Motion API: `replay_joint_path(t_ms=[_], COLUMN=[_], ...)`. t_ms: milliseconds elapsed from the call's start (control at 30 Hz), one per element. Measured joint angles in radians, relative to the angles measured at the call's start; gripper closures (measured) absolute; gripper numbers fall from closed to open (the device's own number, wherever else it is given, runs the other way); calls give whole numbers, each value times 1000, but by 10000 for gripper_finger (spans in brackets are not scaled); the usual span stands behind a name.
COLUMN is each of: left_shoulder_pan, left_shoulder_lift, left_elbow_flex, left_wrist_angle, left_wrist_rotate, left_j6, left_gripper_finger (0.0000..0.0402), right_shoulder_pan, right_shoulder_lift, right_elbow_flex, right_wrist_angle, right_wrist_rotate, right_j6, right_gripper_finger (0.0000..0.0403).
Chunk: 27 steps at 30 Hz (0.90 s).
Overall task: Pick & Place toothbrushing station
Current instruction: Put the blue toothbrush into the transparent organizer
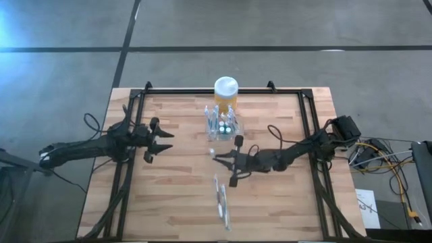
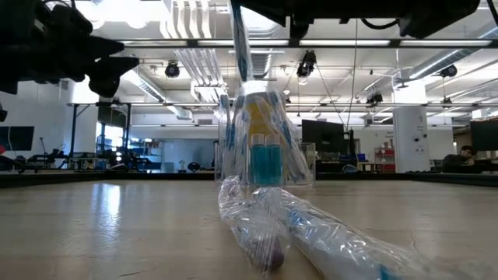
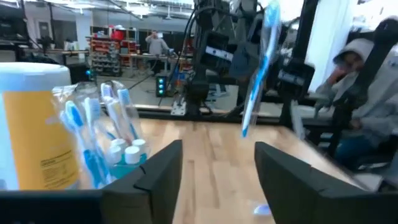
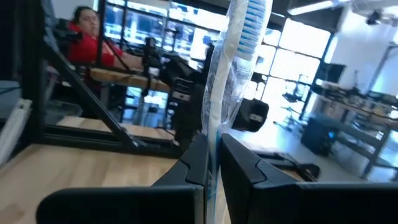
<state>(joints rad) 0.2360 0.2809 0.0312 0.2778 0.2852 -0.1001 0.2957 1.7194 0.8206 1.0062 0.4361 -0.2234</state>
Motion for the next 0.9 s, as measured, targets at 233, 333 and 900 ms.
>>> replay_joint_path(t_ms=[233,333,900], left_shoulder_pan=[-33,-63,-214], left_shoulder_lift=[131,200,640], left_elbow_flex=[47,58,312], left_wrist_angle=[24,131,236], left_wrist_rotate=[2,-11,-80], left_j6=[-27,-21,49], left_gripper_finger=[182,181,181], right_shoulder_pan=[-5,-4,-10], right_shoulder_lift=[38,48,49], right_elbow_flex=[41,55,50], right_wrist_angle=[3,3,36], right_wrist_rotate=[-59,-63,-40], right_j6=[-24,-36,-42], right_gripper_finger=[384,384,383])
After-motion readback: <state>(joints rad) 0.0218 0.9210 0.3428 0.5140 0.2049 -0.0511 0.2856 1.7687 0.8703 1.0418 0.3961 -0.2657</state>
